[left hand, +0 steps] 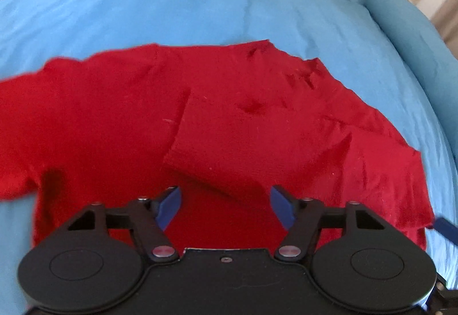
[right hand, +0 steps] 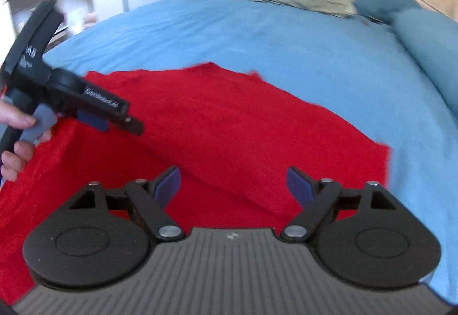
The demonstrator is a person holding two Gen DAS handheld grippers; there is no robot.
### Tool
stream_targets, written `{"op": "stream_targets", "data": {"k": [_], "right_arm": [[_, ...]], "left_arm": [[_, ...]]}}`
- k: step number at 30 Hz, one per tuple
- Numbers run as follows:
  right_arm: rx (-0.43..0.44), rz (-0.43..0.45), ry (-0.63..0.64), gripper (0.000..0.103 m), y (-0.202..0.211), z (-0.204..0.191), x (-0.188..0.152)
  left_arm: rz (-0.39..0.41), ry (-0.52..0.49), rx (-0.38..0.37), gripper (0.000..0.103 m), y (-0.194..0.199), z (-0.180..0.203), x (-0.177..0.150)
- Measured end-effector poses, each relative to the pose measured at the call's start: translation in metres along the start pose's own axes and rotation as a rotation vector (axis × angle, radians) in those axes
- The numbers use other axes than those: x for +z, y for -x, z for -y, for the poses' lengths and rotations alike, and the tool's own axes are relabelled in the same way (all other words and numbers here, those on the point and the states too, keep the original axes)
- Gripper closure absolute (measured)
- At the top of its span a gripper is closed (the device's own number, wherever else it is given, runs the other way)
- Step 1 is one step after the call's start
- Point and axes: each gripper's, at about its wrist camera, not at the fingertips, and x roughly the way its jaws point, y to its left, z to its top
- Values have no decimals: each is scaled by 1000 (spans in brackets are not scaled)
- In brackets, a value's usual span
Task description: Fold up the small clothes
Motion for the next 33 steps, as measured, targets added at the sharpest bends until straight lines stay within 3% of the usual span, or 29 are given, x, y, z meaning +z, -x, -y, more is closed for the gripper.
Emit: {"op": "stream_targets", "data": {"k": [1, 3, 4, 5, 6, 10, 14, 19, 22, 28, 31, 33], "right_arm": [[-22, -6, -16, 6, 2, 6, -7], [-64, -24, -51, 6, 2, 19, -18], [-95, -33, -70, 6, -2, 26, -23], [-136, -37, -87, 6, -3, 32, -28], [-202, -34, -100, 6, -7, 37, -33], [-398, -63, -168, 6, -26, 54, -47], [-440, -37, -209, 7, -40, 69, -41], [-469, -28, -207, 8, -58, 77, -30], [-480, -33, -217, 8, -57, 85, -34], [-428, -53, -208, 8, -51, 100, -41], [-409, -84, -164, 8, -41, 102, -41], [-397, -107, -195, 6, -30, 104, -42]], "left_arm": [[21, -2, 13, 39, 0, 1, -5], [60, -3, 37, 62, -3, 4, -3], [73, 4, 46, 69, -5, 5, -1], [85, 12, 53, 87, -8, 5, 0], [100, 20, 60, 99, -10, 5, 2], [198, -2, 74, 99, -1, 13, 7], [338, -37, 98, 99, 29, 22, 16], [466, -7, 185, 99, 56, 2, 14], [452, 30, 229, 99, 44, -19, 2], [308, 63, 231, 93, 11, -42, -20], [296, 55, 279, 76, 30, -49, -34], [280, 36, 363, 55, 48, -51, -39]]}}
